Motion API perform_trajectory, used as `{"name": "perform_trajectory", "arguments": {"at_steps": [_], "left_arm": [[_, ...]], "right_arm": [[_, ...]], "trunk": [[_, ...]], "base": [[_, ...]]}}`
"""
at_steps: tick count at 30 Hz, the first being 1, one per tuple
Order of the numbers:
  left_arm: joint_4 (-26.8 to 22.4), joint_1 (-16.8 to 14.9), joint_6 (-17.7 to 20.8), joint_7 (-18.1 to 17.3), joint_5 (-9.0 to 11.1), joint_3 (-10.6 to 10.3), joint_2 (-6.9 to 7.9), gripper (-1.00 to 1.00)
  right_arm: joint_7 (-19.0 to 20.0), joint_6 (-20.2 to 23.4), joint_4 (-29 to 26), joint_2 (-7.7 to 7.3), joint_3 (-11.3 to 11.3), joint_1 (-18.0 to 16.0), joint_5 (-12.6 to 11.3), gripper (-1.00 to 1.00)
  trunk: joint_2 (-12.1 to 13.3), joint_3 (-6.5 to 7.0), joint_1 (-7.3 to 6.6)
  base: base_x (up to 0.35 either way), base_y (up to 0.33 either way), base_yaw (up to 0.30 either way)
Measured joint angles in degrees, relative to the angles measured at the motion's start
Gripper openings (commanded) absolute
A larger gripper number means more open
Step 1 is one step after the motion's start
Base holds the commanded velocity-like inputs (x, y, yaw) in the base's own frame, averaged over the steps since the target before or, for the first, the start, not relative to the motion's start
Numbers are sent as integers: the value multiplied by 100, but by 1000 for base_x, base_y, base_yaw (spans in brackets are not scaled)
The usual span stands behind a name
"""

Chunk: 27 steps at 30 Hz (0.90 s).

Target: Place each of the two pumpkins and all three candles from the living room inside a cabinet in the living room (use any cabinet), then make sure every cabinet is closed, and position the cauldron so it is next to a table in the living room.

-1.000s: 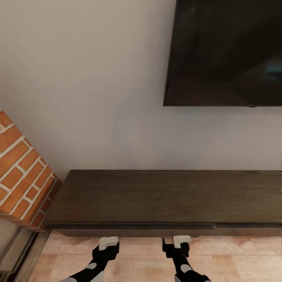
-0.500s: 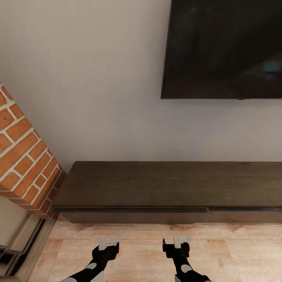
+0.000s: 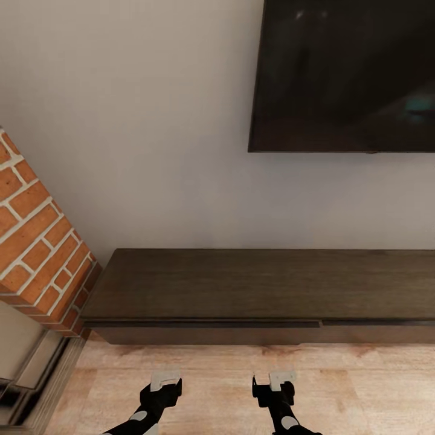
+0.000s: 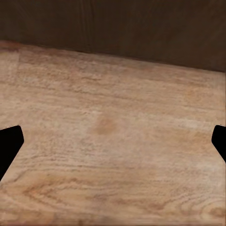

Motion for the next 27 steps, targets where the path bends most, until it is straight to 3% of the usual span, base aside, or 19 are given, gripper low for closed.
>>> {"name": "perform_trajectory", "arguments": {"at_steps": [11,15,17,22,27], "left_arm": [[-5,318,62,-20,16,5,-2,100],[132,632,73,8,27,13,6,100],[435,842,78,9,43,31,10,100],[585,1190,78,-6,33,26,-4,100],[591,1233,75,-15,34,24,1,100]], "right_arm": [[26,54,420,7,25,508,67,100],[27,50,445,9,27,789,68,100],[27,48,460,-36,24,825,52,100],[28,52,471,-132,27,922,53,100],[28,51,465,-136,28,929,55,100]], "trunk": [[0,0,0],[0,0,0],[0,-1,0],[0,0,0],[0,0,0]], "base": [[0,0,0],[0,0,8],[0,0,191],[0,0,267],[0,0,287]]}}
